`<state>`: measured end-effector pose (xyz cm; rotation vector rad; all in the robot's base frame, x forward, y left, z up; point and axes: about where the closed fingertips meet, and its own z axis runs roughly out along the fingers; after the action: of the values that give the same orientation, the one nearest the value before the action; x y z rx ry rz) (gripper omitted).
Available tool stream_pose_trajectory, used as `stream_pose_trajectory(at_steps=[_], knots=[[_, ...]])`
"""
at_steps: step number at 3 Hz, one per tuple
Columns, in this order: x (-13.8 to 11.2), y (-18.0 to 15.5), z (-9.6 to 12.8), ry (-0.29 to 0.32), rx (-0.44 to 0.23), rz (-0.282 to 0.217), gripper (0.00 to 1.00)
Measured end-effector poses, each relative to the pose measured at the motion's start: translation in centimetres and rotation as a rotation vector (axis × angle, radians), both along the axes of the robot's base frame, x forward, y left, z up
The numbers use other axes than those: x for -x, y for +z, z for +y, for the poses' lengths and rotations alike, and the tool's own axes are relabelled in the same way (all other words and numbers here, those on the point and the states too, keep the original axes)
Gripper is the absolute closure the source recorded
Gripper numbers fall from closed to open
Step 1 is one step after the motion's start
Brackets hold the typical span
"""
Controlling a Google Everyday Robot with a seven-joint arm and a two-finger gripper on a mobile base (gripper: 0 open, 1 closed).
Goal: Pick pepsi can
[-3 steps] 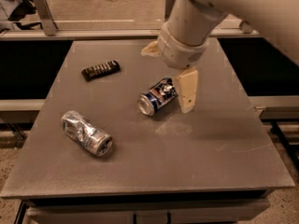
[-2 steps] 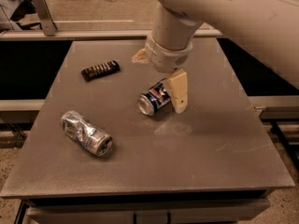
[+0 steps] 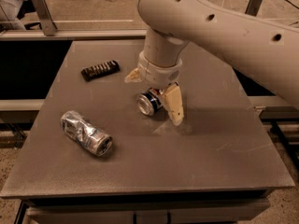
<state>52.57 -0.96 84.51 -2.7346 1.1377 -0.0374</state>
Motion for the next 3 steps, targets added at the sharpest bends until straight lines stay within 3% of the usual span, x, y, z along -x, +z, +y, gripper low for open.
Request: stream_pose_trajectory(at_steps=[1, 3], knots=[[0.89, -1.39, 0.13, 0.007, 0.022, -0.011, 0.0], [0.96, -1.51, 0.22, 0.01, 0.023, -0.01, 0.41]])
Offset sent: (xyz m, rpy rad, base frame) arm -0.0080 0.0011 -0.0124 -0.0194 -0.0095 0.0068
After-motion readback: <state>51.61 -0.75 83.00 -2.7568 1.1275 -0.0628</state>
